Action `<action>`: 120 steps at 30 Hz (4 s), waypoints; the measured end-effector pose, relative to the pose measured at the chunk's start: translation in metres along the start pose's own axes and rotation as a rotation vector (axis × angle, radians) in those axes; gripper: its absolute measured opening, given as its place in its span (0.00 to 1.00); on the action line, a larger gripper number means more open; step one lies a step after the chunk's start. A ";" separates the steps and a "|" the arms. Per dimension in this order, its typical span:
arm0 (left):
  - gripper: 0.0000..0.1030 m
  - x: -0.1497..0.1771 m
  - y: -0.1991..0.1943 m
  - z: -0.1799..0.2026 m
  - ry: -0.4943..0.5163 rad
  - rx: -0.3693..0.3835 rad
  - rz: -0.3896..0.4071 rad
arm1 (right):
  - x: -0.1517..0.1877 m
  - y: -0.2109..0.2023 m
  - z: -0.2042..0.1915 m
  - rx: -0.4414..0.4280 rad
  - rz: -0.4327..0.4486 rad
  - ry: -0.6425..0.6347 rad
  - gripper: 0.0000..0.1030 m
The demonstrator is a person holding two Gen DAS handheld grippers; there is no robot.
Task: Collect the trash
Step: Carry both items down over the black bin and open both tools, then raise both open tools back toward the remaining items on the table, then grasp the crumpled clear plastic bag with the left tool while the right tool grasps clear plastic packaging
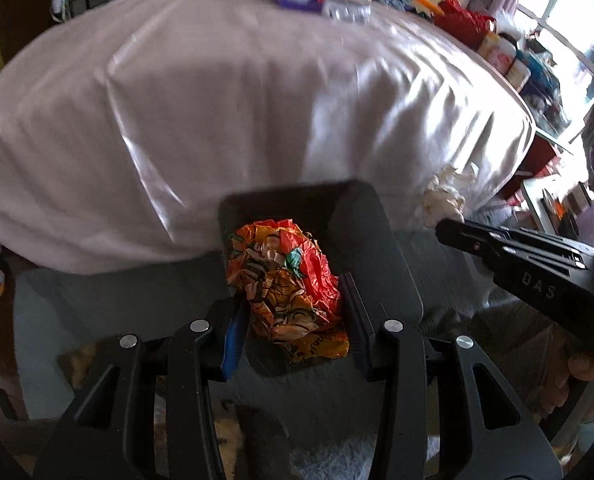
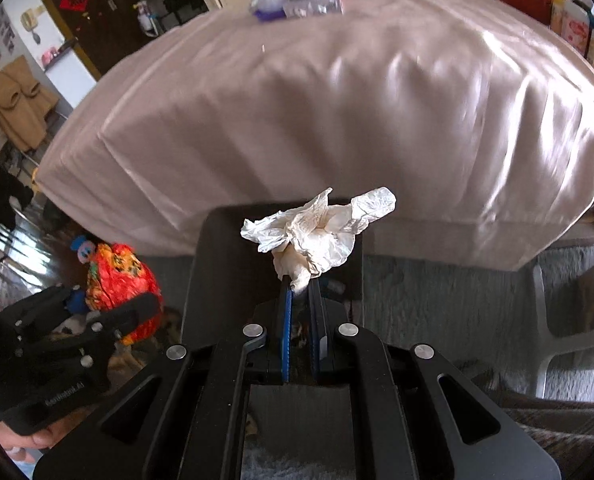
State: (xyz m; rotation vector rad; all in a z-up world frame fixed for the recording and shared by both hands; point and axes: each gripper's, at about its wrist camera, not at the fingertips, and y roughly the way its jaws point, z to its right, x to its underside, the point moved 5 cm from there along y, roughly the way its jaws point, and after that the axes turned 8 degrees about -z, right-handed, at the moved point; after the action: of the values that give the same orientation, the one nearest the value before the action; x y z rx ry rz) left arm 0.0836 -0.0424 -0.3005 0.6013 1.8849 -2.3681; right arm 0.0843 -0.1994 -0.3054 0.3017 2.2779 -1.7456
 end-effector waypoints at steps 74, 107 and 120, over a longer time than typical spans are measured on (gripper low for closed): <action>0.88 -0.266 -0.054 -0.054 -0.064 -0.151 0.164 | -0.245 -0.010 0.021 0.068 0.223 -0.033 0.90; 0.25 -0.356 0.044 0.003 0.090 -0.076 0.122 | -0.234 -0.006 0.079 0.043 0.254 0.103 0.65; 0.14 -0.327 -0.027 0.006 0.090 -0.108 0.220 | -0.218 -0.048 0.055 0.022 0.277 0.089 0.65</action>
State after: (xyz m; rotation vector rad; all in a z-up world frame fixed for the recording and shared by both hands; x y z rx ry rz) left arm 0.3759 -0.1055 -0.1657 0.8688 1.8581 -2.1230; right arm 0.2795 -0.2667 -0.2048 0.6764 2.1537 -1.6450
